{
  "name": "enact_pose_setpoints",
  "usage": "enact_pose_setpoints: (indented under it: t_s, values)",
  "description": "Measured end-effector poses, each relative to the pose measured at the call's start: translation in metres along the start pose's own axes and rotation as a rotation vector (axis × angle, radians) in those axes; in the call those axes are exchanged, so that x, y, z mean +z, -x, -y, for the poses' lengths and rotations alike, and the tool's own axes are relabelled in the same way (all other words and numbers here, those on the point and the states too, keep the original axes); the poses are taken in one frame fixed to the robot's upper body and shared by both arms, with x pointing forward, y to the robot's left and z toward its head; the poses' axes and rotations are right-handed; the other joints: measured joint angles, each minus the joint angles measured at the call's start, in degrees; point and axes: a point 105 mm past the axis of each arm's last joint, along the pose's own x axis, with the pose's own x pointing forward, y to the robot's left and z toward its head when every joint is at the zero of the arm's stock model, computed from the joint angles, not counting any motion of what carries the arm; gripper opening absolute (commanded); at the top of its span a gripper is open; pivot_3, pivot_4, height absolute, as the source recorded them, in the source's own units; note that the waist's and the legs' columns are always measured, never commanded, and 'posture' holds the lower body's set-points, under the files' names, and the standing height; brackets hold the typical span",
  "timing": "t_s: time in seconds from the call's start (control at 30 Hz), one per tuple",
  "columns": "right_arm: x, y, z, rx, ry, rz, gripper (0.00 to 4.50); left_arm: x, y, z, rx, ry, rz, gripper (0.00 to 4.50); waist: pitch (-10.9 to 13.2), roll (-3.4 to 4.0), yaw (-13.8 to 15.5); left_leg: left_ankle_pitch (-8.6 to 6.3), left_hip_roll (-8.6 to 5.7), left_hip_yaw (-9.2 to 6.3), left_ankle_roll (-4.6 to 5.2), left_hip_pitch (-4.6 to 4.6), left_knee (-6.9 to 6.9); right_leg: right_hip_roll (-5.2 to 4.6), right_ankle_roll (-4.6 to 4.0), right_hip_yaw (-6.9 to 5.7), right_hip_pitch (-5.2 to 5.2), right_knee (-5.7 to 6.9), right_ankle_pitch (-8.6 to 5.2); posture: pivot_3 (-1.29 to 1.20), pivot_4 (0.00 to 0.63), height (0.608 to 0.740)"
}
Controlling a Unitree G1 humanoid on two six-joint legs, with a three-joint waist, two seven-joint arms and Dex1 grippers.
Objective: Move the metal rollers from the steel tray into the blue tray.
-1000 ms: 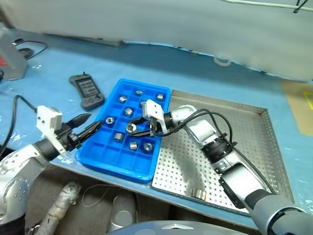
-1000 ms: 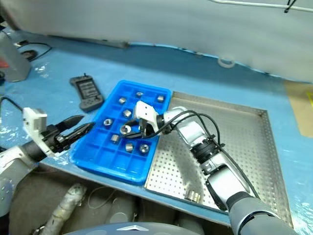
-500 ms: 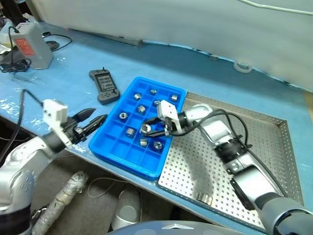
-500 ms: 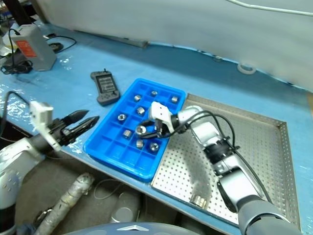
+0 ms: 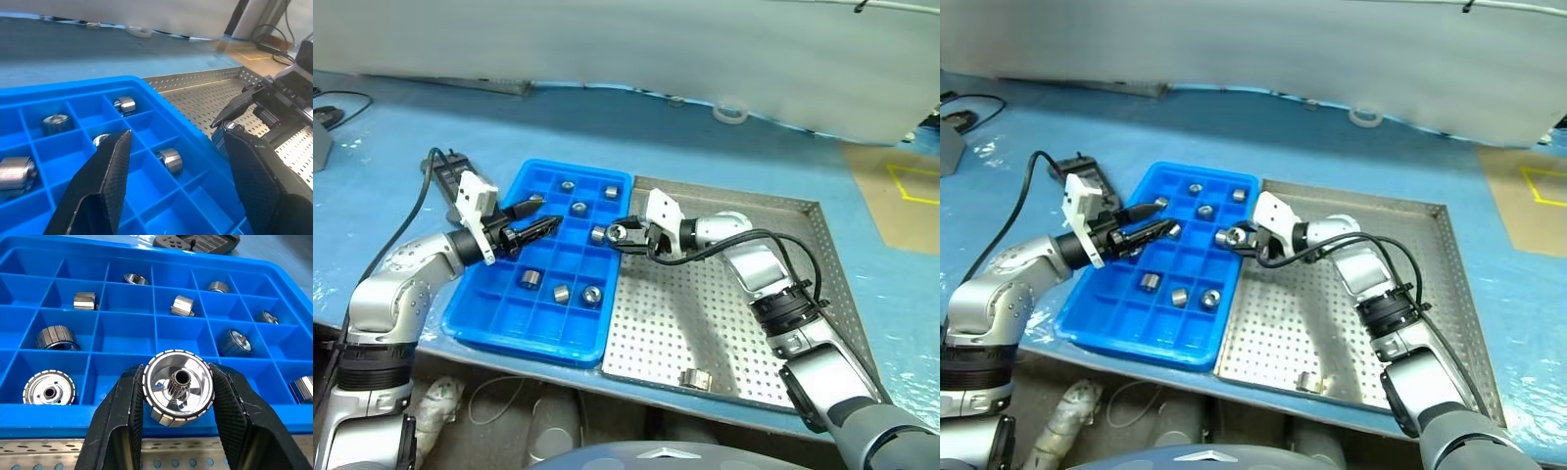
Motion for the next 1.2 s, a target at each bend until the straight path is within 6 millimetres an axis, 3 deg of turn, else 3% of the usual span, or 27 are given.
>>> enact_pose_setpoints:
  t_s: [0.23, 0.37, 0.67, 0.97, 1.2]
  values:
    - [0.007, -0.035, 0.013, -0.112, -0.021, 0.041, 1.63, 0.002, 0.000, -0.004, 0.000, -0.014, 0.004, 3.14, 0.08, 0.13, -1.03, 0.00, -0.06, 0.00, 0.01, -0.02, 0.02, -0.08, -0.42, -0.04, 0.03, 0.00, -0.07, 0.18, 0.150, 0.740]
    - [0.023, -0.051, 0.010, -0.096, -0.001, 0.097, 1.63, 0.009, 0.009, -0.010, 0.038, -0.004, 0.041, 3.14, 0.13, 0.22, -0.78, 0.00, -0.04, -0.02, 0.02, -0.02, 0.02, -0.07, -0.42, -0.08, 0.07, 0.00, -0.06, 0.21, 0.150, 0.740]
    - [0.017, -0.064, -0.008, -0.008, 0.009, 0.076, 1.63, 0.011, 0.043, -0.033, 0.215, 0.007, 0.065, 3.14, 0.14, 0.21, -0.29, -0.01, -0.04, -0.08, 0.04, -0.03, 0.02, -0.08, -0.42, -0.13, 0.09, -0.04, -0.06, 0.26, 0.150, 0.740]
    - [0.016, -0.079, -0.028, 0.051, -0.050, 0.085, 1.63, 0.005, 0.044, -0.033, 0.239, 0.026, 0.061, 3.14, 0.14, 0.22, 0.70, -0.01, -0.01, -0.09, 0.03, -0.03, 0.03, -0.06, -0.42, -0.13, 0.05, -0.02, -0.06, 0.26, 0.150, 0.740]
    - [0.003, -0.076, -0.025, 0.036, -0.056, 0.033, 1.63, 0.006, 0.042, -0.031, 0.239, 0.023, 0.067, 3.14, 0.14, 0.21, 0.92, -0.01, -0.07, -0.10, 0.02, -0.03, 0.03, -0.10, -0.31, -0.12, 0.08, -0.04, 0.00, 0.26, 0.150, 0.740]
